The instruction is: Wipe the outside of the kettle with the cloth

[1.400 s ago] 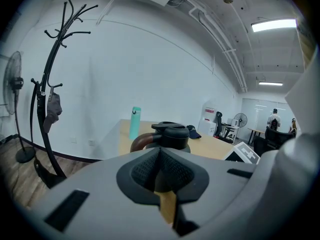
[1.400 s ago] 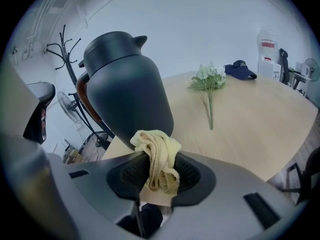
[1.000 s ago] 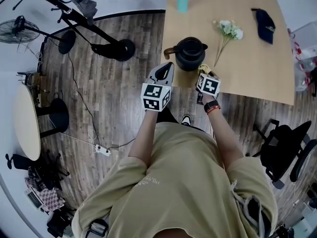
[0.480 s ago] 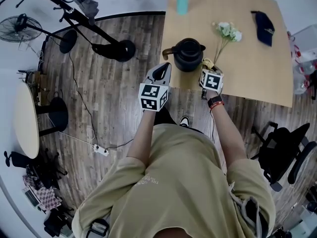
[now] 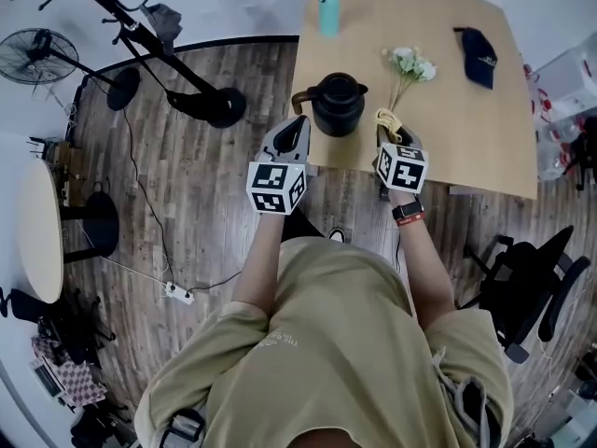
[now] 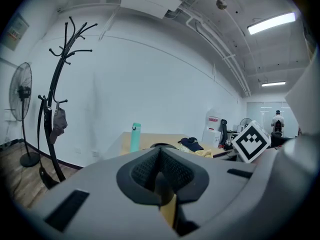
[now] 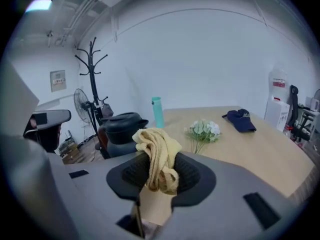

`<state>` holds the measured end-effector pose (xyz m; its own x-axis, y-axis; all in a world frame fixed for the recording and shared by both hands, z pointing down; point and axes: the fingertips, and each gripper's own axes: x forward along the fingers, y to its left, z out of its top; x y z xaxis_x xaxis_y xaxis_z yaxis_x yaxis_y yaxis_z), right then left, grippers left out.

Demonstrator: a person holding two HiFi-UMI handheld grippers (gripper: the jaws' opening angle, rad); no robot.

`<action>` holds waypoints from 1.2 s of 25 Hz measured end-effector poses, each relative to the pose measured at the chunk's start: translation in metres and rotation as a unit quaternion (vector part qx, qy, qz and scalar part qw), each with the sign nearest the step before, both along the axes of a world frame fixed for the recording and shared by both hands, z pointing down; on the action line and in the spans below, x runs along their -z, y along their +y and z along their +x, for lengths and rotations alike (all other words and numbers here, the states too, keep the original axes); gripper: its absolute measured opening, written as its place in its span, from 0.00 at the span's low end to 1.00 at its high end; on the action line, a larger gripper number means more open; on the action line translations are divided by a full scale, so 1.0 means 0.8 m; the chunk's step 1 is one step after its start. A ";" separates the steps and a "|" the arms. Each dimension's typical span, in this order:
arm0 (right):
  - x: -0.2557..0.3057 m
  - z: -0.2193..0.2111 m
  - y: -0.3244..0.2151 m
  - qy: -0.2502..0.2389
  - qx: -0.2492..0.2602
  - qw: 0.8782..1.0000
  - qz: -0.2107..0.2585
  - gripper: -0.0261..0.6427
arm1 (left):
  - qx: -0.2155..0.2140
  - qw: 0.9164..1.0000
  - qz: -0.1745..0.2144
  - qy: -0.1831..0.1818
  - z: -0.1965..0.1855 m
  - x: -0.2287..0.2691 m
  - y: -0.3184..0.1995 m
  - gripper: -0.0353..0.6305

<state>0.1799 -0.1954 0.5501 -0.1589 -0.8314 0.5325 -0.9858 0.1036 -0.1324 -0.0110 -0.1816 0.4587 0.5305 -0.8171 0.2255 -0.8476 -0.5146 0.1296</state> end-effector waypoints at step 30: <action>0.188 -0.032 0.156 0.004 0.031 0.977 0.209 0.24 | 0.030 0.996 0.081 -0.030 0.019 0.094 0.135 0.09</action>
